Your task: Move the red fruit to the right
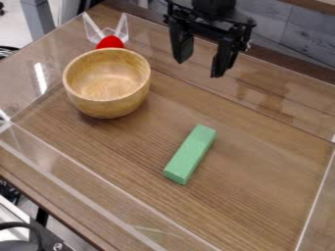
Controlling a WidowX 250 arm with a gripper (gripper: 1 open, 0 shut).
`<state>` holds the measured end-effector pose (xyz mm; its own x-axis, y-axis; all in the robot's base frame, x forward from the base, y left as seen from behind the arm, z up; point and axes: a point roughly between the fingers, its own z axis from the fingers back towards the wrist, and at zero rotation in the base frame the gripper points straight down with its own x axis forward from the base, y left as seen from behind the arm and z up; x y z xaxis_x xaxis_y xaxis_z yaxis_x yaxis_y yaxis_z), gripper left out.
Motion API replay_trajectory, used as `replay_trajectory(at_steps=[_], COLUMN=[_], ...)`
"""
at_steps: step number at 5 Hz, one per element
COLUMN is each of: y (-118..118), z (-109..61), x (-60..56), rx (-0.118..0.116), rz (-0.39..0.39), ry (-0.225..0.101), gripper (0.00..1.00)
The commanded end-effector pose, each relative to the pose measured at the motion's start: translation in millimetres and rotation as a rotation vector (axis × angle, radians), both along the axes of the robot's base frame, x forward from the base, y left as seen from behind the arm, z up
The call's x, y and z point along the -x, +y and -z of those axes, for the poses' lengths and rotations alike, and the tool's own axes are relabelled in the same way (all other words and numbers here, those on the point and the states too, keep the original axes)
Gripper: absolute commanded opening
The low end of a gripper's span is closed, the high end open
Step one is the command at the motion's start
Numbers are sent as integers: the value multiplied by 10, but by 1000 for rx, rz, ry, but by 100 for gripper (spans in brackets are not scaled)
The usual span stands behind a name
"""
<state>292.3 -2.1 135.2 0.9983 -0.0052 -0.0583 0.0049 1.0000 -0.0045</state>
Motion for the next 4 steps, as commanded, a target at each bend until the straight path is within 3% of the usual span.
replay_trajectory(at_steps=[1, 2, 4], y=[42, 196, 758], z=[54, 46, 208], x=[18, 19, 91], rx=[-1, 1, 11], rz=[-36, -80, -51], ry=[9, 1, -39], gripper=[100, 100, 100])
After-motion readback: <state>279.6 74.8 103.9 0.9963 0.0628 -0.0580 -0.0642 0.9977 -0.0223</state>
